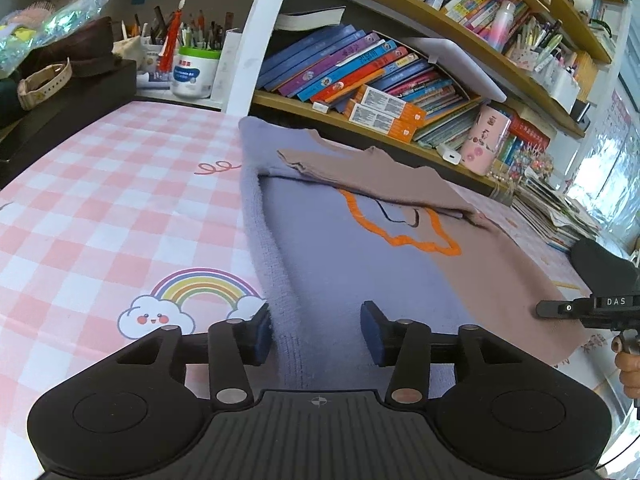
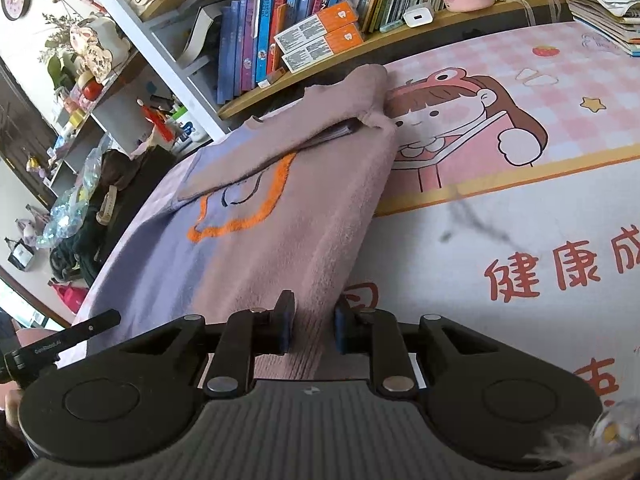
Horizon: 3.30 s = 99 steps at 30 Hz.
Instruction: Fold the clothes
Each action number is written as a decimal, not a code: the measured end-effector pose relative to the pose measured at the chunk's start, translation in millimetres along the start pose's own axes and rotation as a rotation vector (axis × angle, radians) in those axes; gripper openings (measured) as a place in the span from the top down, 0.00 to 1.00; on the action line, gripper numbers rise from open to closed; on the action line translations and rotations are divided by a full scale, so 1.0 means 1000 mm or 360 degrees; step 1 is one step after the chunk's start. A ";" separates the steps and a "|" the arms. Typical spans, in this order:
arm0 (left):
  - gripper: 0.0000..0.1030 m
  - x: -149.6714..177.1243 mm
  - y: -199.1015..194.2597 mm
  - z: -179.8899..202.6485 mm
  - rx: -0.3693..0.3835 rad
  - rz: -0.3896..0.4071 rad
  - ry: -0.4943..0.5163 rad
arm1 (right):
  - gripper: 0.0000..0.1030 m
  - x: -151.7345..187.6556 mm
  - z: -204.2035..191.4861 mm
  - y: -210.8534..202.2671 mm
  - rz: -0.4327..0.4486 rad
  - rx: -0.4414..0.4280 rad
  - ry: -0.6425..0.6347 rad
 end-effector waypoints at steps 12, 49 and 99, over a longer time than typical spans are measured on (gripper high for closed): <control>0.55 0.004 -0.001 0.004 0.0031 0.0005 0.0008 | 0.89 0.000 0.000 0.001 0.0006 0.0026 -0.0041; 0.72 0.052 -0.048 0.045 0.0208 -0.0156 0.0011 | 0.85 0.063 0.049 -0.089 0.0047 0.0096 0.0056; 0.95 -0.046 -0.060 0.009 0.0995 0.0622 -0.1014 | 0.93 -0.045 0.032 -0.134 0.0427 -0.0624 0.0688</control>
Point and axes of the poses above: each gripper's, at about its wrist camera, not at the fingertips, and y roughly the way its jaws point, z to its right, x to its underside, the point moved 7 cm from there along y, roughly the way its jaws point, and after that the axes turned 12 degrees about x, right-handed, at the moved point
